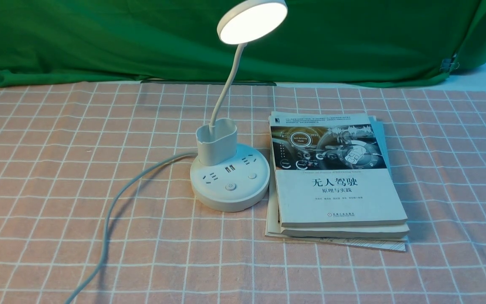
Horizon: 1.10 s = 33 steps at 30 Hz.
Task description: Turn on the table lamp on the pink coffee tablecloth with your hand.
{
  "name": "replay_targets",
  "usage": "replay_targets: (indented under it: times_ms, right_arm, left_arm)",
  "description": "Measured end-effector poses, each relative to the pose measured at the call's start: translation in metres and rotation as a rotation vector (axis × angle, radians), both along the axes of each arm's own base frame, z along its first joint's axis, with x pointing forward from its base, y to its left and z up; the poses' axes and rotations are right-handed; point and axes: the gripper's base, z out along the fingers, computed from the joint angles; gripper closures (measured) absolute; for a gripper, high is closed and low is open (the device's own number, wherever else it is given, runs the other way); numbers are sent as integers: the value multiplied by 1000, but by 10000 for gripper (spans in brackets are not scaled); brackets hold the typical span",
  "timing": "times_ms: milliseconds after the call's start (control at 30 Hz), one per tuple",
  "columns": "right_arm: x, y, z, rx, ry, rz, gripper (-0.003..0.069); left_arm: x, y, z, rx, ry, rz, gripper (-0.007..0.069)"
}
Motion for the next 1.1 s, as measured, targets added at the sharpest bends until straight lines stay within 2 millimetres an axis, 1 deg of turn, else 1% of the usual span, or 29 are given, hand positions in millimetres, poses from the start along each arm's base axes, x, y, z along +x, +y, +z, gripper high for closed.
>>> replay_targets:
  times_ms: [233,500,1100]
  right_arm:
    - [0,0,0,0,1,0,419]
    - [0,0,0,0,1,0,419]
    - [0,0,0,0,1,0,419]
  left_arm:
    - [0,0,-1,-11,8,-1,612]
    - [0,0,-1,29,8,-8,612]
    - [0,0,-1,35,8,-8,603]
